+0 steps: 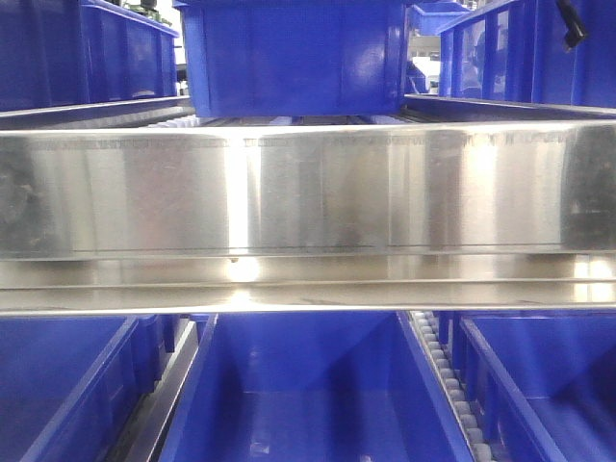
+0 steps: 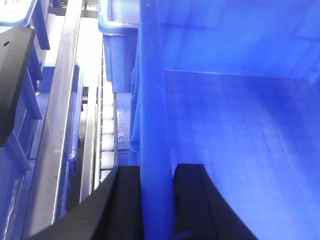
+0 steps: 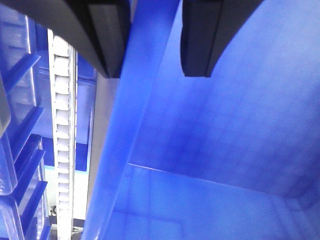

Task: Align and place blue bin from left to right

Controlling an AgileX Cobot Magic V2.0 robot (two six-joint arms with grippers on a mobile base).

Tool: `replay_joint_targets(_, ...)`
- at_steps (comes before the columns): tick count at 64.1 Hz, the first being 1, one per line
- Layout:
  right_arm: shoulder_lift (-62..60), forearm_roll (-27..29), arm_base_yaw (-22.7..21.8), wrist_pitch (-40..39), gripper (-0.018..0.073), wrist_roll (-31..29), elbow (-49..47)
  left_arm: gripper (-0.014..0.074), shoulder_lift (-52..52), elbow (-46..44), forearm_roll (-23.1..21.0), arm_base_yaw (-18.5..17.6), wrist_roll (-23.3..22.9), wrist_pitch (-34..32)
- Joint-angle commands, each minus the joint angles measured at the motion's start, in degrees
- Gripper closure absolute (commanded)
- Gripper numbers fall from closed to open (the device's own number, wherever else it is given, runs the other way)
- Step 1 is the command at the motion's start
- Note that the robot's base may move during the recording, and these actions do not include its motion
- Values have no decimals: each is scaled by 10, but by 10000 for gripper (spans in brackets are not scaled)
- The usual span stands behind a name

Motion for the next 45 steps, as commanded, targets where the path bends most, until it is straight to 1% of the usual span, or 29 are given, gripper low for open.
replay_joint_targets(1,-16,16,3,-54,628,6,-12,613,-11,-8,-26,-11,-2,-47)
replay_joint_targets(45,-16,16,3,-54,628,6,-12,613,-11,-8,-26,-11,-2,-47)
